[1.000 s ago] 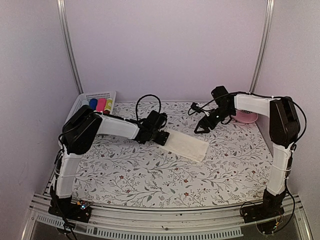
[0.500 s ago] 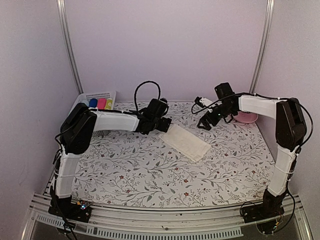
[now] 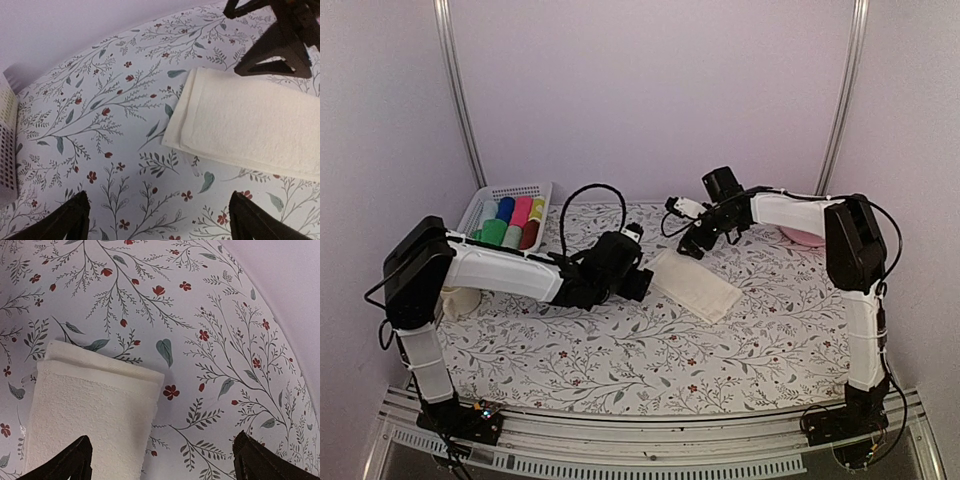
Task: Roll the towels
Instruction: Rotate the towel at the center of the board, then pick up the towel from the center of the board.
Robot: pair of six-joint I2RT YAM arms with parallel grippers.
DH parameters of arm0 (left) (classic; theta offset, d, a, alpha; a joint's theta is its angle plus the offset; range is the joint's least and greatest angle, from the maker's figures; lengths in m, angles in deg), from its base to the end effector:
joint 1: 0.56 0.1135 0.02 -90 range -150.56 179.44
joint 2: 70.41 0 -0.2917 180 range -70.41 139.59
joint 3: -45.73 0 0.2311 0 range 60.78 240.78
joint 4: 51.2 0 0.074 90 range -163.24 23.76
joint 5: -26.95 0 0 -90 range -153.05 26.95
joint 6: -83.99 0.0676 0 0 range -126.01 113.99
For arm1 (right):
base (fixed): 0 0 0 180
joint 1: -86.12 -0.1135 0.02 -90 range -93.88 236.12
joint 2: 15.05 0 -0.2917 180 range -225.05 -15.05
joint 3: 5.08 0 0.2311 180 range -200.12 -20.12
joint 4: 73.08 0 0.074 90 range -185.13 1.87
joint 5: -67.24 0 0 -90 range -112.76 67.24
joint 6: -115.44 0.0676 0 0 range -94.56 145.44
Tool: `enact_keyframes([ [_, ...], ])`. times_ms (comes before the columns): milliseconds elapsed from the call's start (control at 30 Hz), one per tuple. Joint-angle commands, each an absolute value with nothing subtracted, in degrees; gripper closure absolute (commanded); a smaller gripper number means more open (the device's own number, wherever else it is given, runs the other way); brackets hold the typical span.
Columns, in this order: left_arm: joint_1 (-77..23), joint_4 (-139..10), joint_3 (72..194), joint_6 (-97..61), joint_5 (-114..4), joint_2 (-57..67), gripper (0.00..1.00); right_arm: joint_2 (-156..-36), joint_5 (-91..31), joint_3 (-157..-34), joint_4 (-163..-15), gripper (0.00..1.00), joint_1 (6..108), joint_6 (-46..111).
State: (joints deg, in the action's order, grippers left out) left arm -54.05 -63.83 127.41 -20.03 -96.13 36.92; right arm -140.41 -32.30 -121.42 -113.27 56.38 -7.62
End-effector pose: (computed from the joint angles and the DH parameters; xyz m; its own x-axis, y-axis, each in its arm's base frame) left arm 0.2782 -0.3138 0.2110 -0.4590 0.2789 -0.8435 0.3168 0.9384 0.1379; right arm 0.4364 0.2622 0.2087 -0.2328 -0.7526 -0.6160 -0.8474 0.4677 -0.2512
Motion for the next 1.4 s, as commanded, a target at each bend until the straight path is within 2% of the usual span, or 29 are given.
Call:
enact_keyframes([
  [0, -57.8, -64.18, 122.83, -24.96, -100.96, 33.42, 0.03, -145.29, -28.74, -125.09, -110.96, 0.01, 54.34, -7.24],
  [333, -63.88, -63.29, 117.25, -25.25, -106.66, 31.06, 0.03, -157.71, -14.8, -131.65, -107.99, 0.01, 54.19, -2.59],
  [467, -65.08, -60.04, 115.38, -20.83, -104.9, 30.89, 0.03, -159.05, -13.31, -133.27, -107.99, 0.01, 56.67, -0.84],
  [633, -65.36, -53.34, 112.89, -11.81, -97.23, 29.99, 0.03, -158.87, -15.4, -133.42, -108.51, 0.01, 59.65, 0.33],
  [900, -64.88, -38.43, 108.45, 11.24, -83.64, 29.31, 0.03, -149.21, -20.45, -135.73, -114.86, 0.01, 60.95, -0.29],
  [1033, -62.91, -37.84, 111.88, 20.19, -75.86, 31.84, 0.03, -141.94, -23.25, -135.25, -117.0, 0.01, 63.73, 0.66],
  [1167, -60.88, -39.05, 116.59, 29.01, -67.77, 36.03, 0.03, -132.89, -29.97, -128.75, -117.56, 0.01, 68.13, 2.39],
  [1367, -57.8, -48.54, 128.37, 37.34, -60.28, 45.92, 0.19, -120.39, -36.4, -116.4, -117.72, 0.01, 72.26, 2.68],
])
